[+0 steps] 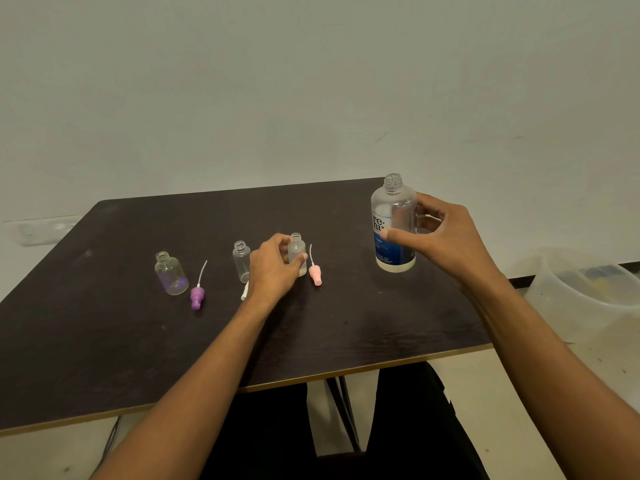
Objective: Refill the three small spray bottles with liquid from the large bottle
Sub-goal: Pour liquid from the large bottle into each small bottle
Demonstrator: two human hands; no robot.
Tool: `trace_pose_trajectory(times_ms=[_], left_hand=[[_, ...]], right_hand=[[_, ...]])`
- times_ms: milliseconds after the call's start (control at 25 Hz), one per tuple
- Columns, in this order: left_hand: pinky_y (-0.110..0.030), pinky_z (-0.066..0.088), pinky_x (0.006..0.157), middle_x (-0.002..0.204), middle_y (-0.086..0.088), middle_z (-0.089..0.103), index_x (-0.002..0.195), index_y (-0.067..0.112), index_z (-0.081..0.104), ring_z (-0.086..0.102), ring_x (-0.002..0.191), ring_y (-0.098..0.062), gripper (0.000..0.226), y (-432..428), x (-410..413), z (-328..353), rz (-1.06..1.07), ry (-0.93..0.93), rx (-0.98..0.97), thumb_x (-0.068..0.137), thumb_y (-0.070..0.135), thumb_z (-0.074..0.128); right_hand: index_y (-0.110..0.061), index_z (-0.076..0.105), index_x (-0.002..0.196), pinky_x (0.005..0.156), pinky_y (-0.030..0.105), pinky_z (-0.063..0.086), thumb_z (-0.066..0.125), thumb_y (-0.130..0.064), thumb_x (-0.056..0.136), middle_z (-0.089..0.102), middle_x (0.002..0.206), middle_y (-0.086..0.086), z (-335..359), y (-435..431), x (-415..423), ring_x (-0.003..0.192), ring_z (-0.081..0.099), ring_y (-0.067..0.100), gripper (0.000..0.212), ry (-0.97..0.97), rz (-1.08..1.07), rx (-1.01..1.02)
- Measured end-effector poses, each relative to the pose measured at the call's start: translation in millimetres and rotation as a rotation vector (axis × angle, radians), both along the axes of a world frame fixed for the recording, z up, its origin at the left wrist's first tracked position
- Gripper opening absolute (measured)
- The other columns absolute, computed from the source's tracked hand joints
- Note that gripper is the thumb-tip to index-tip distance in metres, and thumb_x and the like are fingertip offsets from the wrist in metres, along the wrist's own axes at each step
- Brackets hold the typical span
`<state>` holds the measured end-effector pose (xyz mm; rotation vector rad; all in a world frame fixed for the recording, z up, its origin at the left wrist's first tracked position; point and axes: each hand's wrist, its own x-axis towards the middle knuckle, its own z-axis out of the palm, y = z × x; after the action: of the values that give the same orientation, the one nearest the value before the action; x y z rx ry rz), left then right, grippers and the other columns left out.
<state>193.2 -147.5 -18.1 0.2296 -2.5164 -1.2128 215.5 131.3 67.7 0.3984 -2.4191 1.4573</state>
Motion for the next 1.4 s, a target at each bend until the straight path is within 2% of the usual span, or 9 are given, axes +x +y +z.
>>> trace_pose_trajectory(times_ms=[120,240,400,640,760,1000,1080,1240,1400], left_hand=[[-0.023,0.052,0.091,0.119,0.002,0.074,0.129,0.016,0.066,0.068,0.099,-0.007,0.042,0.6,0.9,0.6,-0.004,0.000,-0.002,0.090,0.024,0.081],[-0.023,0.053,0.092,0.120,0.002,0.074,0.129,0.016,0.066,0.068,0.098,-0.005,0.043,-0.8,1.1,1.5,-0.014,-0.006,0.004,0.090,0.023,0.081],[-0.022,0.054,0.097,0.126,0.002,0.072,0.136,0.015,0.064,0.068,0.110,-0.007,0.055,-3.7,6.0,5.3,-0.046,0.023,0.020,0.086,0.024,0.085],[-0.024,0.056,0.100,0.124,0.006,0.072,0.133,0.016,0.066,0.068,0.113,0.000,0.053,-22.3,34.2,40.5,-0.091,0.222,0.147,0.085,0.024,0.086],[-0.023,0.057,0.098,0.120,0.008,0.074,0.129,0.017,0.069,0.069,0.112,0.000,0.046,-44.5,48.5,58.4,-0.054,0.304,0.140,0.086,0.023,0.085],[-0.025,0.053,0.105,0.130,0.006,0.071,0.138,0.017,0.064,0.067,0.119,-0.003,0.057,-80.2,56.7,46.7,0.006,0.241,0.078,0.086,0.027,0.085],[-0.023,0.051,0.105,0.133,0.004,0.070,0.141,0.016,0.062,0.066,0.121,-0.005,0.061,-83.8,52.9,38.3,0.015,0.213,0.065,0.086,0.027,0.085],[-0.034,0.053,0.108,0.135,-0.001,0.069,0.141,0.012,0.060,0.066,0.123,-0.011,0.067,-87.7,39.5,21.9,0.048,0.119,-0.014,0.083,0.030,0.088],[-0.031,0.056,0.101,0.119,-0.002,0.075,0.129,0.012,0.069,0.071,0.110,-0.012,0.056,-86.9,30.4,7.5,0.114,0.031,-0.045,0.080,0.030,0.089]], right_hand=[[-0.055,0.058,0.121,0.078,0.008,0.045,0.088,-0.046,0.074,0.060,0.106,-0.040,-1.0,1.0,0.2,0.098,0.062,-0.014,0.056,-0.004,-0.005,0.009],[-0.064,0.057,0.109,0.071,0.003,0.046,0.089,-0.042,0.075,0.060,0.100,-0.044,-0.3,0.4,1.1,0.093,0.060,-0.025,0.052,-0.021,-0.001,0.004],[-0.064,0.057,0.108,0.071,0.002,0.046,0.090,-0.039,0.075,0.061,0.100,-0.044,-1.3,1.0,0.5,0.092,0.059,-0.026,0.053,-0.021,0.001,-0.003],[-0.058,0.062,0.117,0.084,0.012,0.049,0.091,-0.041,0.074,0.067,0.109,-0.038,-1.6,-1.3,-0.4,0.102,0.063,-0.018,0.054,-0.007,0.018,-0.026],[-0.043,0.068,0.128,0.095,0.024,0.054,0.092,-0.038,0.074,0.073,0.118,-0.023,-5.1,-3.9,-1.6,0.112,0.067,-0.002,0.059,0.002,0.028,-0.053],[-0.037,0.068,0.135,0.103,0.041,0.057,0.093,-0.042,0.072,0.074,0.122,-0.014,-10.0,-8.0,-3.0,0.117,0.068,0.008,0.068,-0.001,0.039,-0.063],[-0.037,0.068,0.135,0.103,0.038,0.057,0.093,-0.040,0.072,0.074,0.121,-0.015,-9.4,-7.9,-2.9,0.116,0.068,0.007,0.068,-0.004,0.039,-0.065],[-0.038,0.067,0.135,0.097,0.026,0.054,0.091,-0.038,0.073,0.073,0.121,-0.019,-9.0,-7.6,-1.0,0.115,0.066,0.002,0.066,-0.001,0.048,-0.068],[-0.034,0.064,0.141,0.093,0.021,0.050,0.090,-0.040,0.075,0.070,0.129,-0.013,-15.0,-4.2,-4.2,0.118,0.065,0.007,0.071,-0.013,0.047,-0.053]])
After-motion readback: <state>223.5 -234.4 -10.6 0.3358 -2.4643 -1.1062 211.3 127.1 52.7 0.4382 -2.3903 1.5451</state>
